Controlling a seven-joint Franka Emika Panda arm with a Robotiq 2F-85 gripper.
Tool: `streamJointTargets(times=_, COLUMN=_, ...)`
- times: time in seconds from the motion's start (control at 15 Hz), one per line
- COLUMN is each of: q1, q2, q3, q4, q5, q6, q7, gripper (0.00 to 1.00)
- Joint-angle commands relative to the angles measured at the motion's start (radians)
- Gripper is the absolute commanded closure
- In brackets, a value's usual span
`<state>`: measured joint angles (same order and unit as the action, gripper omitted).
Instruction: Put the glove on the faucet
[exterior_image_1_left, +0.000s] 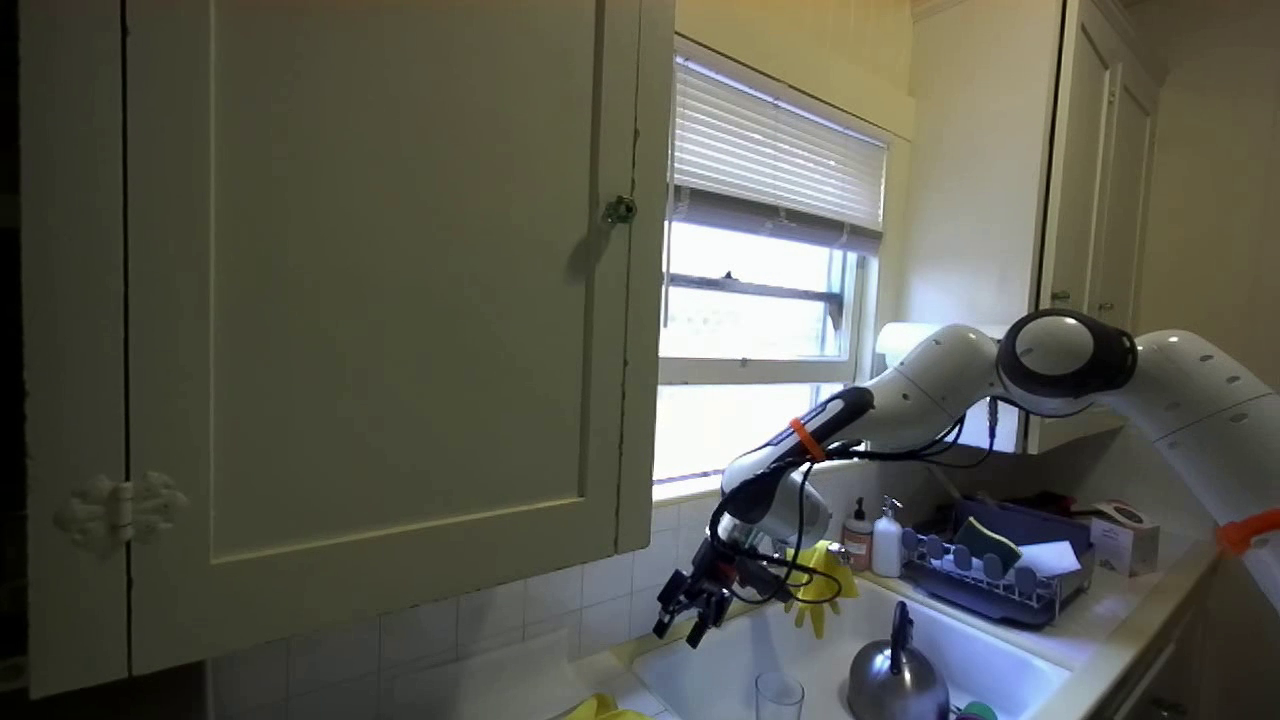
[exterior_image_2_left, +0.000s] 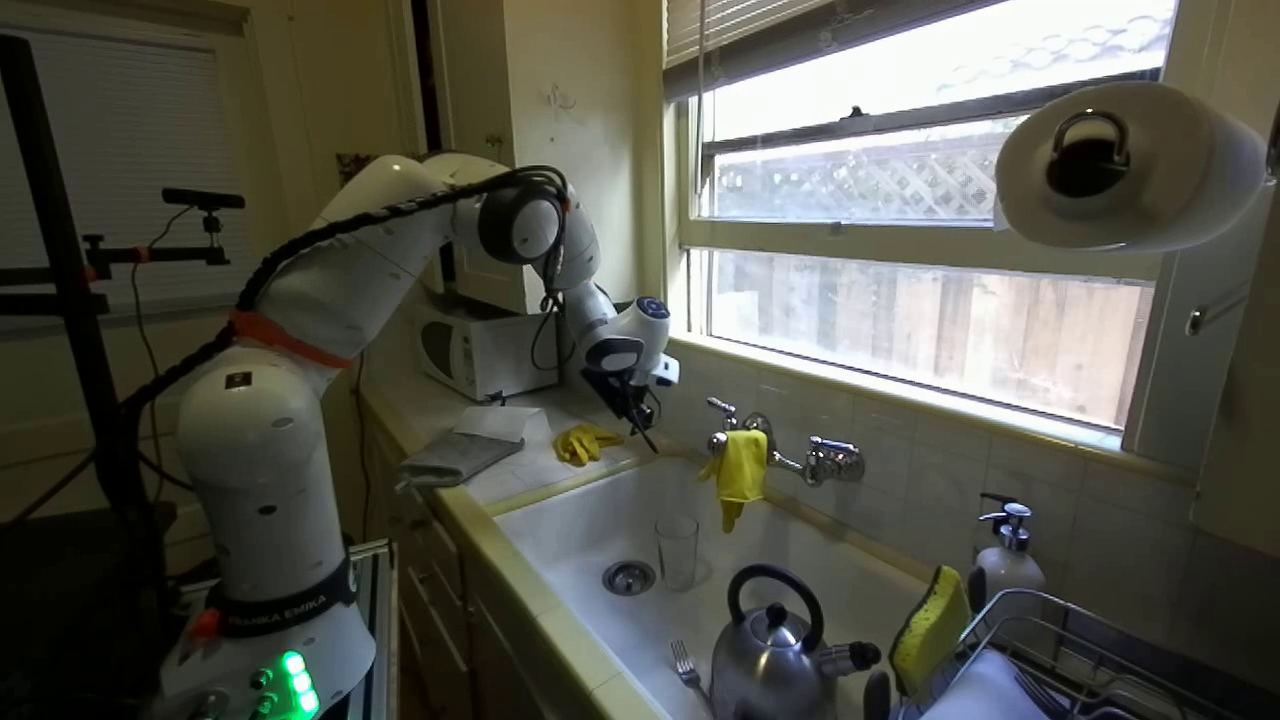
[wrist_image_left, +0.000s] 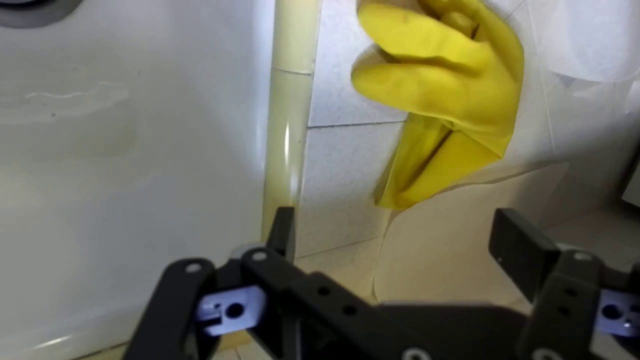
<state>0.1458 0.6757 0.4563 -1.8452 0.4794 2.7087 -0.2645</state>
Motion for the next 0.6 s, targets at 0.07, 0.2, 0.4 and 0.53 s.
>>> streamJointTargets(times=0.07, q1=-0.007, q2=0.025, q3=0.015, q4=0.013, q5=-0.026, q6=0.002, q7=0.021, gripper=0.0)
streamJointTargets(times=0.2, q1=-0.002, q2=0.019, q3=0.009, q4=0.012, q5=-0.026, q6=0.022, q7=0.031, gripper=0.0)
streamJointTargets(times=0.4, q1=0.024, q2=0.088, q3=0.002, q4=0.082, q5=-0.045, q6=0.017, q7=0.032, gripper=0.0)
streamJointTargets(times=0.53, q1=0.044, q2=0.131, q3=-0.001, q4=0.132, q5=-0.066, q6=0.015, q7=0.034, gripper=0.0)
